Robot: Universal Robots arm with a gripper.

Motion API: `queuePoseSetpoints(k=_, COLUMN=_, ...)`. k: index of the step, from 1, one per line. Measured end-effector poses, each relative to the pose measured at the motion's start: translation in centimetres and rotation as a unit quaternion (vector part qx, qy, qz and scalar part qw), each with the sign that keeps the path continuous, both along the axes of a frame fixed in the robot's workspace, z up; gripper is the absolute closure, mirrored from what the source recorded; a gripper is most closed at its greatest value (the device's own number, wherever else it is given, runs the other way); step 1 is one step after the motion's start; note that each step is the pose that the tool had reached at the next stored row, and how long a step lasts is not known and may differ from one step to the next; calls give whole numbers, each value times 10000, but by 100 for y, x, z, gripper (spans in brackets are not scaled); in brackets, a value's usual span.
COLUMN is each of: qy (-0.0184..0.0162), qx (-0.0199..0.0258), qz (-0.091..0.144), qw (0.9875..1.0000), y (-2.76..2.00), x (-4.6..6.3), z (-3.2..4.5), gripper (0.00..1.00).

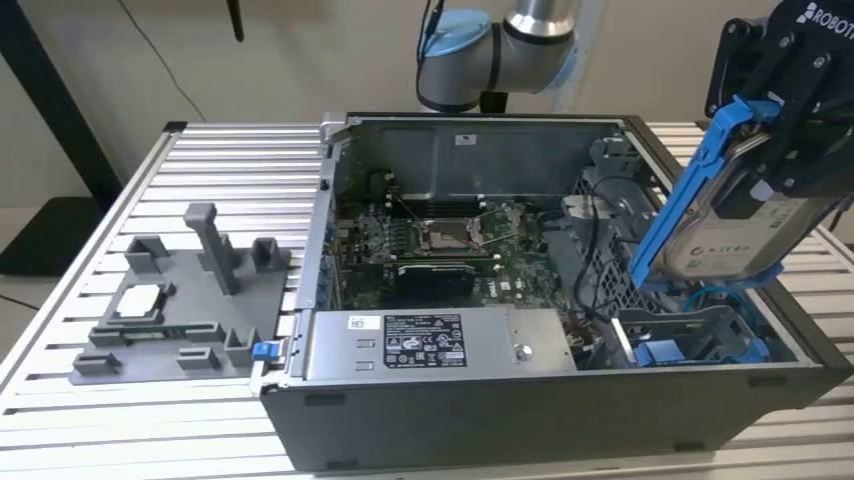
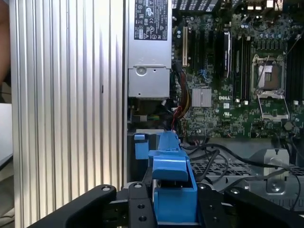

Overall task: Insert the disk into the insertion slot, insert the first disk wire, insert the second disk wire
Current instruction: 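Insert the disk into the insertion slot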

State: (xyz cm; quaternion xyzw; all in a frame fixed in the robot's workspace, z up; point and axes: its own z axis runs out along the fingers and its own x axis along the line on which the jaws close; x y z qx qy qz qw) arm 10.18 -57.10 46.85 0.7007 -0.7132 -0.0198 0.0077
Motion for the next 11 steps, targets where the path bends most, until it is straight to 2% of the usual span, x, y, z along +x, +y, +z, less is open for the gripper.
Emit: queuePoseSetpoints(k=11, qy=0, qx=38, qz=0, qw=10000, y=-18, x=58, z=-130, gripper=100)
